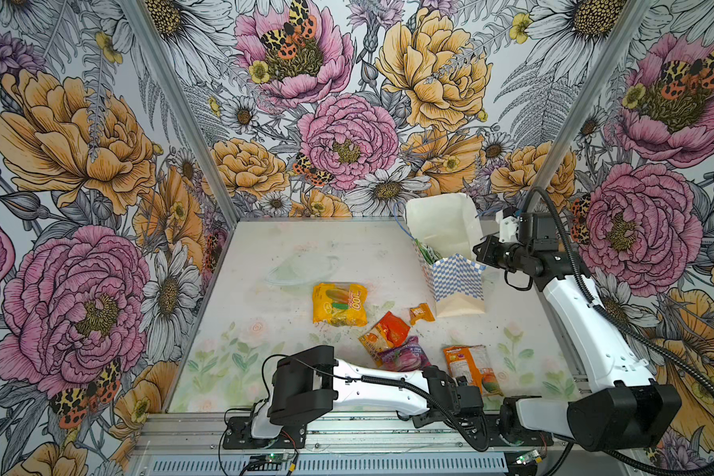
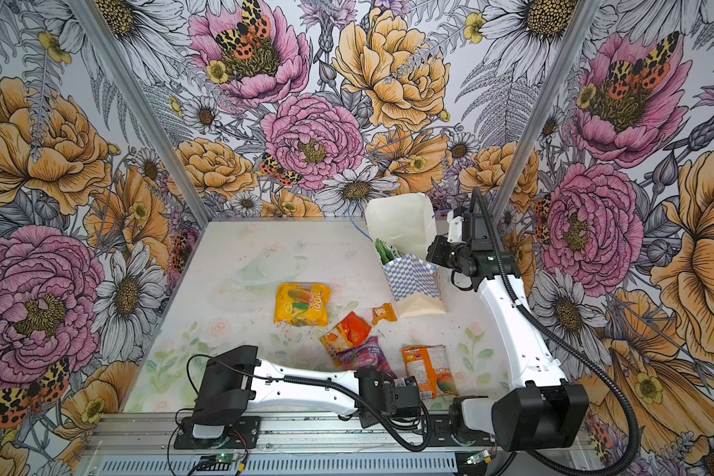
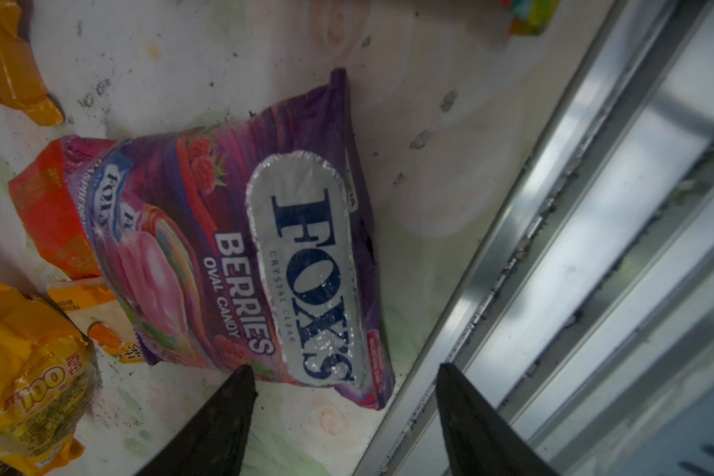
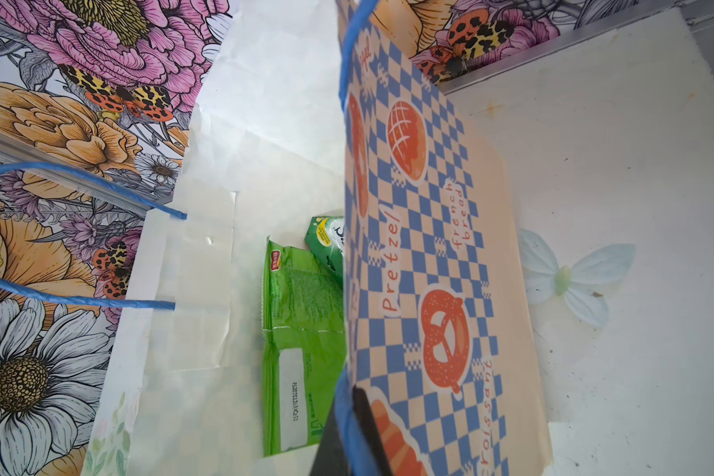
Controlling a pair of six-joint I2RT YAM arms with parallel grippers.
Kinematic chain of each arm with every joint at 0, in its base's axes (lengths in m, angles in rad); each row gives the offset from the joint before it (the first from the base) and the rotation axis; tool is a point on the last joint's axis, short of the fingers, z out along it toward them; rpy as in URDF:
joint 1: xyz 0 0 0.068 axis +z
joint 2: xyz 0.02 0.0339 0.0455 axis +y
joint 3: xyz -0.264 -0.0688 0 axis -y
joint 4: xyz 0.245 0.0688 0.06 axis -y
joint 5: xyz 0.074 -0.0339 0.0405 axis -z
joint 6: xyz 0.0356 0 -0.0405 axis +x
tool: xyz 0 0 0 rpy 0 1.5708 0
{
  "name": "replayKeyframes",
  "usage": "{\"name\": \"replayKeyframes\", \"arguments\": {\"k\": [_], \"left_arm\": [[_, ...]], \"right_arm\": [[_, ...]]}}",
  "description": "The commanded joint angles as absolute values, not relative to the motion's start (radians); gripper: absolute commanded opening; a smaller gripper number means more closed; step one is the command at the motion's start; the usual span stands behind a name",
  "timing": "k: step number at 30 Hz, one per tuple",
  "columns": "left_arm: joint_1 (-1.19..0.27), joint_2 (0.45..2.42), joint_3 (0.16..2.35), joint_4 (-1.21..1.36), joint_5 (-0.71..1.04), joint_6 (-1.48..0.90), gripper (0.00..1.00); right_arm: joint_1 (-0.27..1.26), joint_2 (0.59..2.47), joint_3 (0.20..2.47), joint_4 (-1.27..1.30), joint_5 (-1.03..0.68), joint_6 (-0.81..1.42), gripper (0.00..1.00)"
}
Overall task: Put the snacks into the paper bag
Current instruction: 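Lower left gripper onto the purple Fox's Berries bag and close on it, then lift the purple bag with left gripper and carry it toward the paper bag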
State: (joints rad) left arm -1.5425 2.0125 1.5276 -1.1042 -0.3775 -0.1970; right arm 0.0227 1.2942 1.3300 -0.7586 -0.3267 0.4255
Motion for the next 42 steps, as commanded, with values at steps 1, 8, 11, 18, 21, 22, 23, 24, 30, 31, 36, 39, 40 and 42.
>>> {"name": "replayKeyframes", "arguments": {"k": [1, 8, 11, 18, 21, 22, 23, 24, 30, 31, 36, 39, 40, 42], "left_arm": [[-1.545, 2.054, 1.572, -1.142, -0.451, -0.179, 0.69], [-1.518, 2.103, 1.569, -1.154, -0.485, -0.204, 0.58], [-1.507, 2.119, 1.562, -1.153, -0.482, -0.213, 0.53], [-1.5, 2.139, 1.56, -1.15, -0.483, -0.234, 0.32], [-1.494, 2.126, 1.553, -1.148, -0.491, -0.245, 0.24], [-1.492, 2.118, 1.551, -1.146, -0.493, -0.25, 0.22], [-1.489, 2.109, 1.547, -1.141, -0.491, -0.253, 0.2], [-1.486, 2.097, 1.544, -1.134, -0.489, -0.254, 0.18], [-1.474, 2.02, 1.542, -1.116, -0.524, -0.27, 0.13], [-1.474, 2.005, 1.537, -1.107, -0.531, -0.27, 0.13], [-1.469, 1.921, 1.507, -1.061, -0.539, -0.269, 0.11], [-1.462, 1.874, 1.517, -1.058, -0.591, -0.293, 0.08], [-1.458, 1.856, 1.521, -1.057, -0.607, -0.303, 0.07], [-1.45, 1.813, 1.522, -1.046, -0.61, -0.308, 0.06]], "right_arm": [[0.014, 1.259, 1.329, -0.747, -0.339, 0.407, 0.0], [0.012, 1.258, 1.311, -0.746, -0.332, 0.402, 0.0], [0.011, 1.259, 1.309, -0.746, -0.333, 0.401, 0.0], [0.007, 1.252, 1.308, -0.746, -0.334, 0.401, 0.0], [0.008, 1.249, 1.308, -0.746, -0.333, 0.402, 0.0], [0.008, 1.249, 1.308, -0.746, -0.333, 0.403, 0.0], [0.007, 1.25, 1.308, -0.745, -0.335, 0.403, 0.0], [0.007, 1.249, 1.308, -0.746, -0.336, 0.403, 0.0], [0.006, 1.248, 1.308, -0.746, -0.334, 0.404, 0.0], [0.006, 1.249, 1.308, -0.746, -0.333, 0.403, 0.0], [0.006, 1.249, 1.311, -0.746, -0.333, 0.405, 0.0], [0.005, 1.249, 1.313, -0.746, -0.332, 0.403, 0.0], [0.005, 1.249, 1.313, -0.746, -0.332, 0.404, 0.0], [0.006, 1.249, 1.315, -0.746, -0.331, 0.405, 0.0]]}}
